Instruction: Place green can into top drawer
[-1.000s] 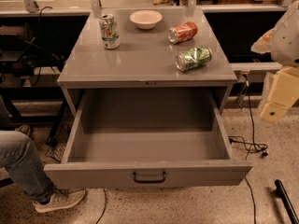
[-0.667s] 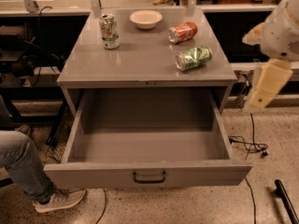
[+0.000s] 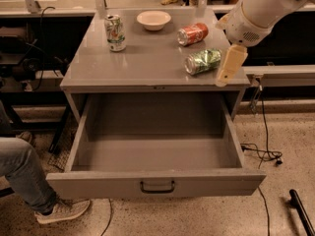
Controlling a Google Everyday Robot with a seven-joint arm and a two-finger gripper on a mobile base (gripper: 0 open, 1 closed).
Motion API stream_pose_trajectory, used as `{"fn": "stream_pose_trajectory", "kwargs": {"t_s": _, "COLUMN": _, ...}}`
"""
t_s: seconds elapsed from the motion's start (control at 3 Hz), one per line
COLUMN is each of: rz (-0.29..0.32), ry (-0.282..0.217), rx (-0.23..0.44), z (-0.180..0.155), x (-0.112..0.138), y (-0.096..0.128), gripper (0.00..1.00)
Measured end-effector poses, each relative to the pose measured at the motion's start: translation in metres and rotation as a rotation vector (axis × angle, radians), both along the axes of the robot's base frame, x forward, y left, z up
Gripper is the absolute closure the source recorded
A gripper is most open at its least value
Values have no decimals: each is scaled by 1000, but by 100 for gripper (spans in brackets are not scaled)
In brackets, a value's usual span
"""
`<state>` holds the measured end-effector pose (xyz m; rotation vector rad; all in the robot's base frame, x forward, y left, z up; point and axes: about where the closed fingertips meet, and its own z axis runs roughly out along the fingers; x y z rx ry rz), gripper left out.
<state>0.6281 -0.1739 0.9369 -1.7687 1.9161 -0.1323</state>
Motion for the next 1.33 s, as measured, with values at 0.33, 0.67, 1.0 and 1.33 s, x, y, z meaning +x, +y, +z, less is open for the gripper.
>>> {"fn": "stream_pose_trajectory", "kwargs": {"t_s": 0.33, "rz": 0, "ry": 0, "rx": 0, "z": 0, "x": 0, "y": 0, "gripper": 0}}
{"fn": "stream_pose_trajectory", "kwargs": {"t_s": 0.67, "rz": 13, "ry": -9, "rx": -48, "z": -6, "x": 10, "y": -4, "gripper": 0}}
{"fn": "stream_pose_trajectory", "kwargs": {"t_s": 1.0, "rz": 31, "ry": -6, "rx": -102, "z": -14, "x": 24, "y": -8, "gripper": 0}}
{"fn": "stream_pose_trajectory", "kwargs": {"t_s": 1.33, "rz": 51, "ry": 17, "rx": -159, "z": -22, "x": 34, "y": -11, "gripper": 0}}
